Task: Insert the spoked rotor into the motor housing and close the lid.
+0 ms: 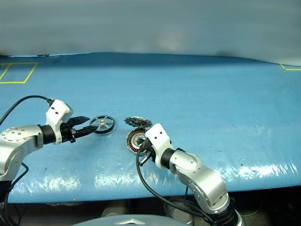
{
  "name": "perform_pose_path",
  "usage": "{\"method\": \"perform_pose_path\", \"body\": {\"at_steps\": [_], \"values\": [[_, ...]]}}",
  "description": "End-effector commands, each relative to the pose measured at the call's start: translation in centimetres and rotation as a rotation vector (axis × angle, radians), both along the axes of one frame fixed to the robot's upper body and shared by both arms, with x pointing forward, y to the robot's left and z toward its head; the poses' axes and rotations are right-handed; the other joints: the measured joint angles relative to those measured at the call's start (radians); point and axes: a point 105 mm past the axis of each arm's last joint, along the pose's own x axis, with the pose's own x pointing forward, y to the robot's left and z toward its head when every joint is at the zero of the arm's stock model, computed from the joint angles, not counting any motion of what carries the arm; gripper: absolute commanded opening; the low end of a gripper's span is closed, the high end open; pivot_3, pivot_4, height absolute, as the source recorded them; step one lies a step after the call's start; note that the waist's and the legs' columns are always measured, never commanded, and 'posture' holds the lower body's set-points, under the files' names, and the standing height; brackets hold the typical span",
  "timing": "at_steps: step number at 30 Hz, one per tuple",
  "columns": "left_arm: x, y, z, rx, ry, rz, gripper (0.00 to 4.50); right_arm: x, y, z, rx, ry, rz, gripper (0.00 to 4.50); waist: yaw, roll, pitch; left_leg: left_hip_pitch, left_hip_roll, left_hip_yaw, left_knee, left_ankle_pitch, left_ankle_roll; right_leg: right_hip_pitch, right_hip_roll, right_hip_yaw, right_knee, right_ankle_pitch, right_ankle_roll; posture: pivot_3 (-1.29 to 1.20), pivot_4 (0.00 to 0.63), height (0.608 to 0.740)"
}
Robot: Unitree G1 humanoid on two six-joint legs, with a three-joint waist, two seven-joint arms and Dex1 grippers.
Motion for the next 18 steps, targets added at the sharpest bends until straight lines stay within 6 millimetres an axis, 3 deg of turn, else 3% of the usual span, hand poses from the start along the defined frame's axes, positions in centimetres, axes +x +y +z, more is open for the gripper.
{"method": "perform_pose_path", "body": {"at_steps": [1,10,18], "values": [[0.4,0.3,0.6,0.027,-0.014,0.016,2.89,-0.3,-0.1,1.3,0.042,-0.065,0.013,0.0,0.0,0.0,0.0,-0.001,0.0,0.0,0.0,0.0,0.0,-0.001,0.0,0.0,0.0,0.0,0.0,0.0,0.15,0.74],[1.8,-0.2,0.9,0.04,-0.041,0.041,2.89,-0.1,-0.7,0.6,0.04,-0.053,-0.02,0.0,0.005,0.0,0.0,-0.003,0.0,0.0,0.001,0.0,-0.001,-0.003,0.0,0.0,0.001,0.001,-0.001,0.0,0.15,0.74],[2.3,-1.0,-0.7,0.036,0.004,0.029,2.89,0.0,-0.8,0.5,0.049,-0.051,-0.045,0.0,0.006,-0.001,0.0,-0.004,0.0,0.0,0.002,0.0,0.0,-0.003,0.0,0.0,0.002,0.001,-0.001,0.0,0.15,0.74]]}}
